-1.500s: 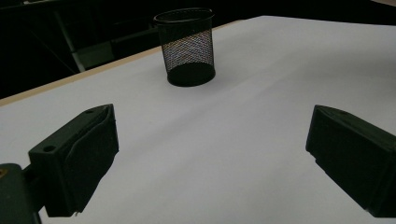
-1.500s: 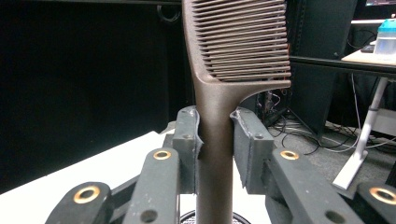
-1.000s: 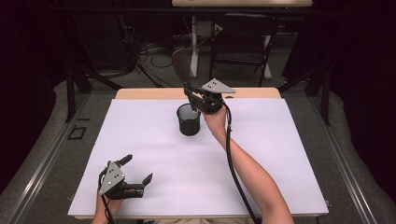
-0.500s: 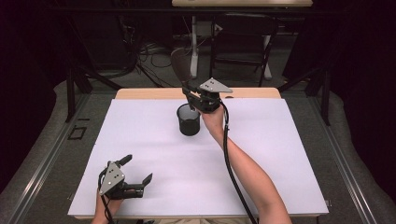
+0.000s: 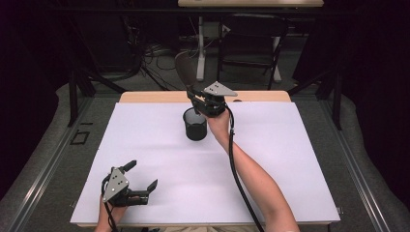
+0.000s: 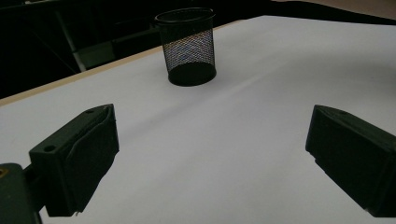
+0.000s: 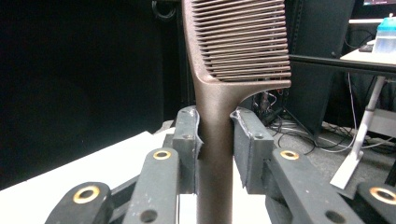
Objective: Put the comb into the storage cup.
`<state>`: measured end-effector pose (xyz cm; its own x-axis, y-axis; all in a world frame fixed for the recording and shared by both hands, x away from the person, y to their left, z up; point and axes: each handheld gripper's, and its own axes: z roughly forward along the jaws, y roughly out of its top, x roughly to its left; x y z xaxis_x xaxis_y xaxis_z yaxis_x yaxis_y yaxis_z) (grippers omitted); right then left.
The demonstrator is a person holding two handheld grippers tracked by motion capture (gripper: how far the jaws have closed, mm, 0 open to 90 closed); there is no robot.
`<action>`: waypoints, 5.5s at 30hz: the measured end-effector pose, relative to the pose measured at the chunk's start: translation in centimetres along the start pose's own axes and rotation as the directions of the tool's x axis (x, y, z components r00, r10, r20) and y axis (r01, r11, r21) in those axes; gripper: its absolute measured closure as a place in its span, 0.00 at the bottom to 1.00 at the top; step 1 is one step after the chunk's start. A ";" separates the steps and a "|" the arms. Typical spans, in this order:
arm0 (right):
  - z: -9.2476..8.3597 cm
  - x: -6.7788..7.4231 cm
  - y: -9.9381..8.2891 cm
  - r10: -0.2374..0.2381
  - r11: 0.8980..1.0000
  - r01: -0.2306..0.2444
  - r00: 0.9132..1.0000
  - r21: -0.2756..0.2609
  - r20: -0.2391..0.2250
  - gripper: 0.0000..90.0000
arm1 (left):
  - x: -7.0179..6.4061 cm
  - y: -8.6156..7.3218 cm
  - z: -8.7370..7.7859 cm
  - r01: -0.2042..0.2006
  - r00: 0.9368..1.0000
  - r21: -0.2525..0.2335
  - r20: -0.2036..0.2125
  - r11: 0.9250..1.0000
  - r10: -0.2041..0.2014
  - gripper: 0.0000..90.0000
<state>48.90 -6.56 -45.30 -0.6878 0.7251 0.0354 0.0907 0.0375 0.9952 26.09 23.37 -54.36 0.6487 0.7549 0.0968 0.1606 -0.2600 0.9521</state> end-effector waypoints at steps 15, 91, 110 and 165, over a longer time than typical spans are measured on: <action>0.6 0.1 -0.8 -0.010 0.999 0.010 1.000 0.041 -0.007 0.81 | 0.0 0.0 0.0 -0.002 1.000 0.001 0.001 1.000 0.002 0.03; -4.0 -0.7 -2.7 0.017 0.946 -0.001 0.999 0.323 -0.045 0.31 | 0.0 0.1 0.0 -0.006 1.000 0.004 -0.005 1.000 0.006 0.04; -8.8 -1.8 -2.6 0.038 0.934 -0.006 0.996 0.356 -0.082 0.17 | 0.0 0.1 0.1 -0.009 1.000 0.005 -0.007 1.000 0.009 0.04; -20.1 -0.8 -7.3 0.032 0.893 0.024 0.993 0.450 -0.117 0.00 | -0.1 0.0 -0.1 -0.010 1.000 0.010 -0.003 1.000 0.010 0.04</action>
<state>34.32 -21.28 -50.72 -0.7639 0.6406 0.0776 0.3883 0.3602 0.8482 25.94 23.38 -54.32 0.6479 0.7542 0.1067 0.1621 -0.2735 0.9481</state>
